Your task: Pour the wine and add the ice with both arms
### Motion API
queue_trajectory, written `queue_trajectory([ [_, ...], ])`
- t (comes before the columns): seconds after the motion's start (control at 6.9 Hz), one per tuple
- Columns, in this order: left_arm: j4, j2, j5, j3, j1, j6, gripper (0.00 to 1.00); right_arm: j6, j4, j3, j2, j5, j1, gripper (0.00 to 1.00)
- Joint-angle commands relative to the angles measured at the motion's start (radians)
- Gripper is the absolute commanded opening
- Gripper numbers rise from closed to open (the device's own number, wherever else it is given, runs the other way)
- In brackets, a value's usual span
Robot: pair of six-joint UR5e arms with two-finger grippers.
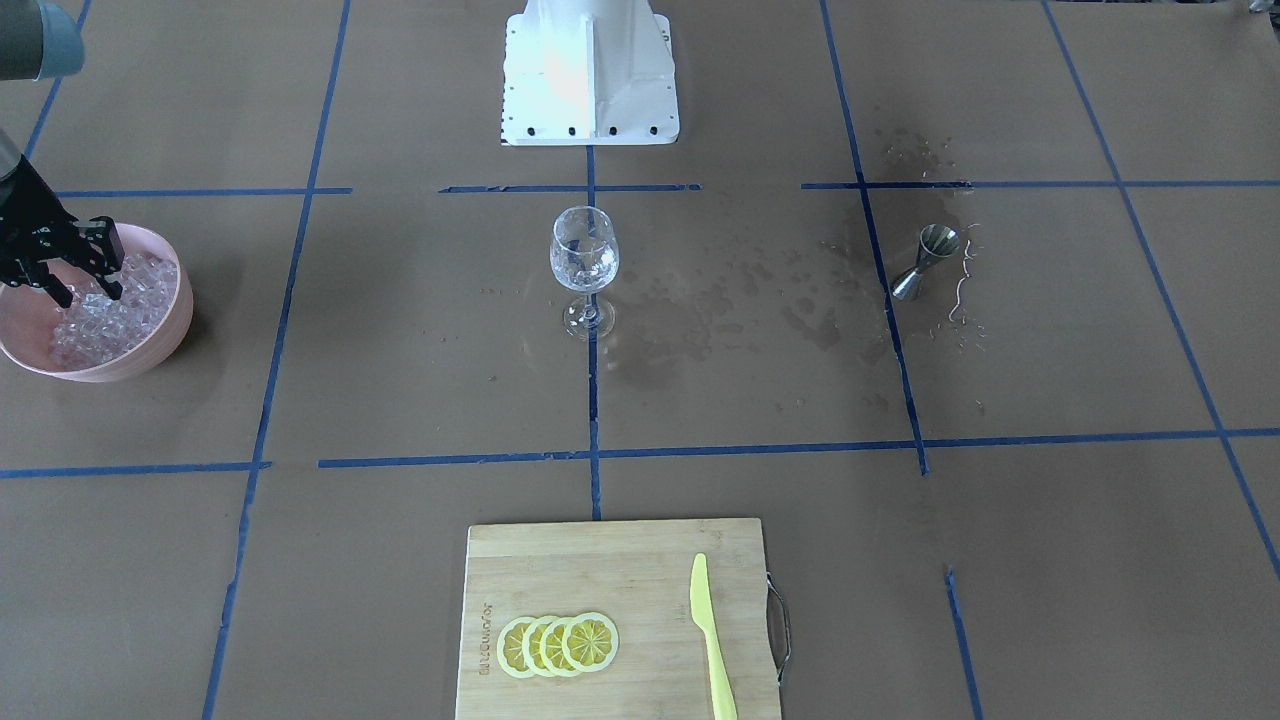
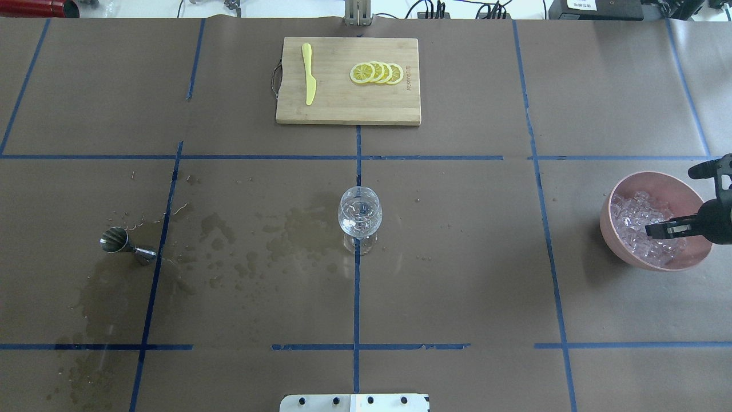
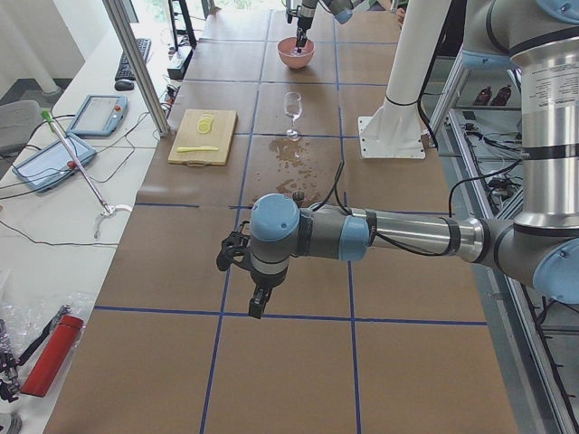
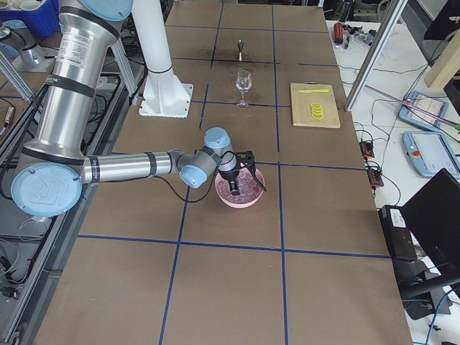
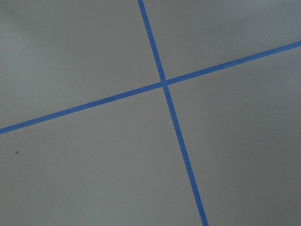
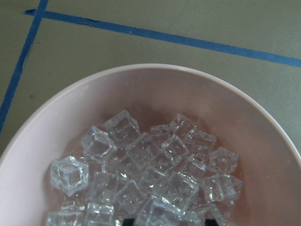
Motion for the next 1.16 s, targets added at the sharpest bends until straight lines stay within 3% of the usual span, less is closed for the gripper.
queue_trajectory([
  [0.0, 0.0, 0.0, 0.0, 0.0, 0.0, 0.0, 1.0, -0.005, 0.0, 0.0, 0.009, 0.0, 0.0, 0.31],
  [0.14, 0.0, 0.002, 0.0, 0.0, 0.0, 0.0, 1.0, -0.005, 0.0, 0.0, 0.012, 0.0, 0.0, 0.11],
  [0.43, 0.0, 0.002, 0.0, 0.0, 0.0, 0.0, 1.0, -0.01, 0.001, 0.01, 0.014, 0.003, 0.003, 0.0],
  [0.72, 0.001, 0.0, 0.002, 0.0, 0.0, 0.002, 1.0, -0.013, -0.003, 0.079, 0.011, 0.017, 0.023, 0.0],
  [1.01, 0.006, 0.0, 0.002, 0.006, 0.002, 0.0, 1.0, -0.014, -0.016, 0.133, 0.016, 0.087, 0.066, 0.0],
])
